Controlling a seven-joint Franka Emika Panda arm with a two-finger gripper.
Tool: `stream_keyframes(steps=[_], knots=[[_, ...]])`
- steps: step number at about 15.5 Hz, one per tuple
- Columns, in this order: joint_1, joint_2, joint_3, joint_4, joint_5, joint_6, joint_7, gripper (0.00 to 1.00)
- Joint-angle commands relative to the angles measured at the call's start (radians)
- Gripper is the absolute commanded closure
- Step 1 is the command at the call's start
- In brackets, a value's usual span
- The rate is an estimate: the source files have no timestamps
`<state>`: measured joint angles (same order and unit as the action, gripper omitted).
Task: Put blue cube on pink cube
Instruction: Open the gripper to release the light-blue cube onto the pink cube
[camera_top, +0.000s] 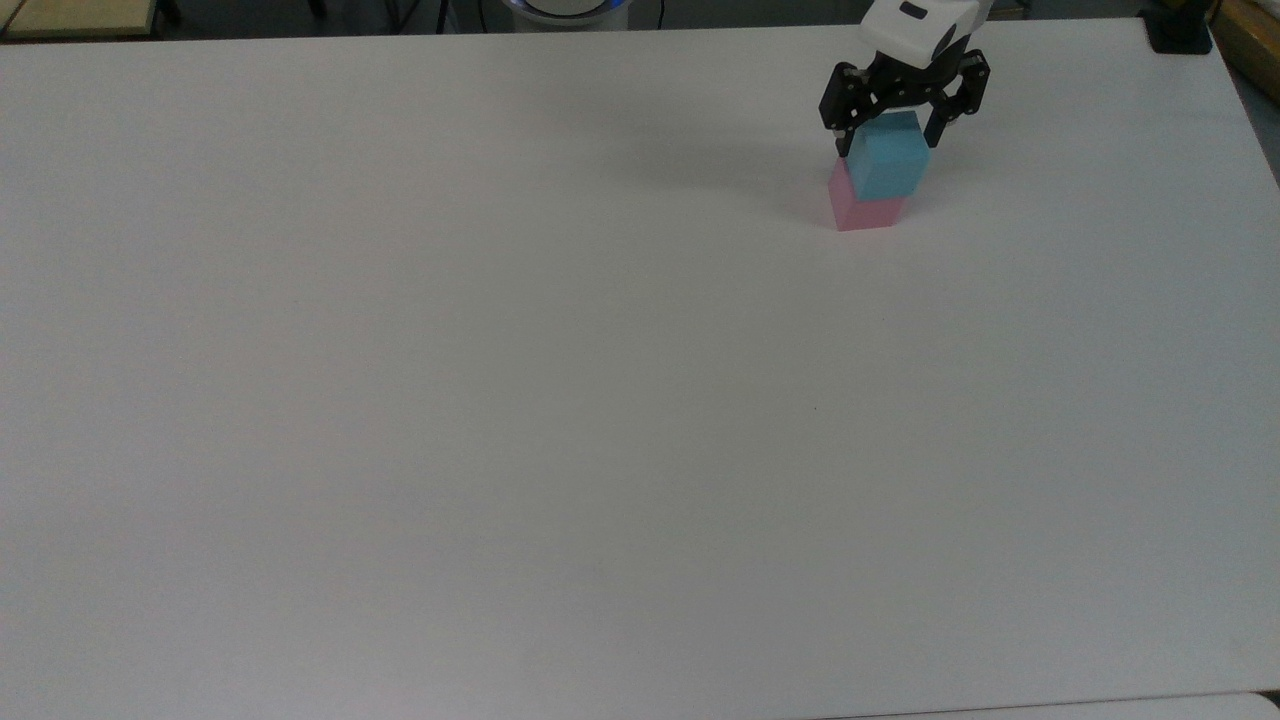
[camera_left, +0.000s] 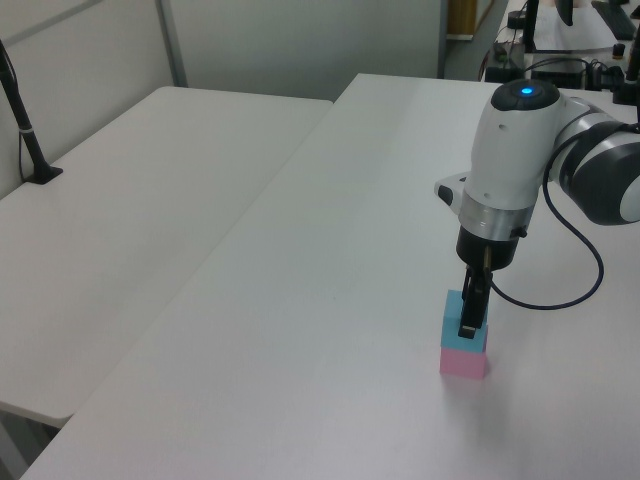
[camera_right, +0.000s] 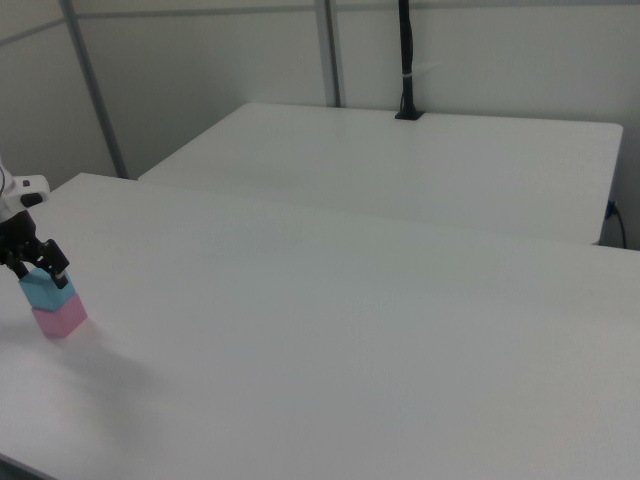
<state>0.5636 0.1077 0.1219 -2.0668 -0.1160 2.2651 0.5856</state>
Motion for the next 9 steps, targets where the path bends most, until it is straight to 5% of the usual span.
stream_keyframes(steps=[1, 9], knots=[[0.001, -0.045, -0.007, 0.017, -0.022, -0.056, 0.025, 0.00], [-0.002, -0.077, -0.011, 0.272, -0.005, -0.372, 0.005, 0.00]])
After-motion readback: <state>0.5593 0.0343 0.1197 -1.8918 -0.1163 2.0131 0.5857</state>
